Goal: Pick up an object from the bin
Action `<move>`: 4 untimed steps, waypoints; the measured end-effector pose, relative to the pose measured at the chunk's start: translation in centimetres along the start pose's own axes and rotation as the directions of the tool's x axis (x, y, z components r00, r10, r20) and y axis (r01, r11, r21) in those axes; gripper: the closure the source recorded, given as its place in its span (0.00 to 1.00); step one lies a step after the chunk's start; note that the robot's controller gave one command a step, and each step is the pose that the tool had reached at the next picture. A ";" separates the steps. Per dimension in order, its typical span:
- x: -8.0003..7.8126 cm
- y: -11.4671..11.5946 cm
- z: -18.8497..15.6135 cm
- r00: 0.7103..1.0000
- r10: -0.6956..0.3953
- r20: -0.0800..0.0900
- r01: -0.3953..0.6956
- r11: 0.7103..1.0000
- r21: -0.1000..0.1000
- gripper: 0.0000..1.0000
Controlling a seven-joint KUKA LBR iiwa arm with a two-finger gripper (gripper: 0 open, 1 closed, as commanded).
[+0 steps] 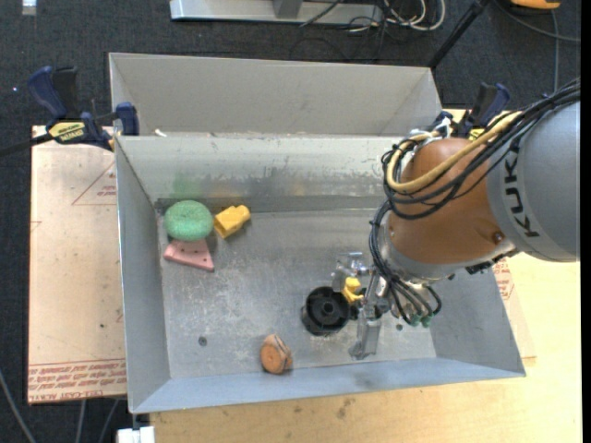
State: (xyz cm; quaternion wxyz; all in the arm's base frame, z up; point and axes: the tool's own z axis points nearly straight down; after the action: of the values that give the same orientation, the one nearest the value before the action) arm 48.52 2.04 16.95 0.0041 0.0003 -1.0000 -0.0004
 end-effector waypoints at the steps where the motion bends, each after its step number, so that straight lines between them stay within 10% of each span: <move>1: -0.2 0.0 -0.4 1.000 0.001 0.008 -0.001 1.000 0.000 0.00; 3: -0.6 0.2 6.2 0.998 0.061 0.011 -0.061 0.998 -0.001 0.00; 4: -0.4 -2.9 8.4 0.953 -0.300 0.040 0.300 0.954 0.008 1.00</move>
Offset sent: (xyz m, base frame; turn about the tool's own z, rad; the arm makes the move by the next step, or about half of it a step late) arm 0.0059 0.0008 -0.0995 0.0913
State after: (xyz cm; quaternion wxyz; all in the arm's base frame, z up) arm 48.89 -0.86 8.51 -0.0162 0.1523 -0.9882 -0.0004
